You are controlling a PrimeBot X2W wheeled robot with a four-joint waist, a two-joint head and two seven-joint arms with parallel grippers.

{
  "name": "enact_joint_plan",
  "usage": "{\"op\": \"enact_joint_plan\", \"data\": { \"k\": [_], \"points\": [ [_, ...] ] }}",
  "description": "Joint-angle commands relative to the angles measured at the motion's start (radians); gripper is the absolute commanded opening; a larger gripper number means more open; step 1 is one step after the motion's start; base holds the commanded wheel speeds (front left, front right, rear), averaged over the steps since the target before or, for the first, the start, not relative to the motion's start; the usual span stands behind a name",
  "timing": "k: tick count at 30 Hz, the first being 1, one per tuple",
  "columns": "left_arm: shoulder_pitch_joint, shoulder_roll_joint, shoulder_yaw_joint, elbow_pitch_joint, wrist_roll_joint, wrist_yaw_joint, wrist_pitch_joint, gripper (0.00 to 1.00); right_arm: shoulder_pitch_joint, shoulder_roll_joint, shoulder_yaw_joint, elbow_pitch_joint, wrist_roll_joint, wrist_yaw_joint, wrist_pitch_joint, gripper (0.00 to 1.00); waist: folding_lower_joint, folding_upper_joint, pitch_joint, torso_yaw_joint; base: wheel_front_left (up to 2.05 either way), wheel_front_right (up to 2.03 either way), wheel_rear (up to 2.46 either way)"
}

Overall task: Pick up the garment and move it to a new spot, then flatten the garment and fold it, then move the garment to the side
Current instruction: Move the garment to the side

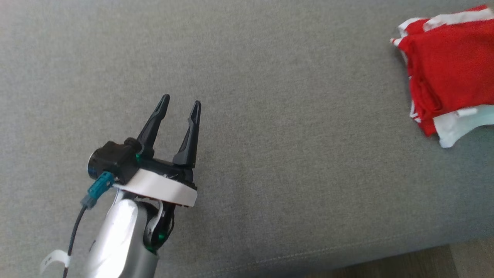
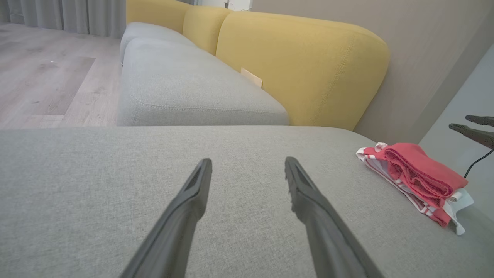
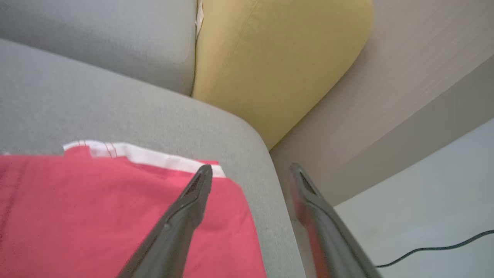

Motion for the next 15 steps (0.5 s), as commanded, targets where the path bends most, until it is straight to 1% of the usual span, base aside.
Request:
{"op": "enact_joint_plan", "data": {
  "k": [1,4,8,15],
  "points": [
    [-0.006,0.005,0.037,-0.03,-0.009,-0.005,-0.012,1.0,0.004,0.001,0.007,-0.055,0.015,-0.001,-0.015,1.0,-0.0001,0.0,-0.037,-0.003,0.0,0.0,0.0],
    [0.008,0.005,0.04,-0.032,-0.017,0.0,-0.012,1.0,0.019,0.045,0.011,-0.108,0.05,-0.001,-0.022,1.0,-0.0001,0.0,-0.079,0.002,0.0,0.0,0.0],
    [0.033,0.005,0.05,-0.039,-0.031,0.014,-0.012,1.0,0.057,0.125,0.03,-0.199,0.109,-0.001,-0.03,1.0,-0.0001,0.0,-0.135,0.013,0.0,0.0,0.0],
    [0.088,0.005,0.094,-0.06,-0.05,0.04,-0.012,1.0,0.2,0.276,0.084,-0.368,0.212,-0.001,-0.068,1.0,-0.0001,0.0,-0.225,0.043,0.0,0.0,0.0]
  ]
}}
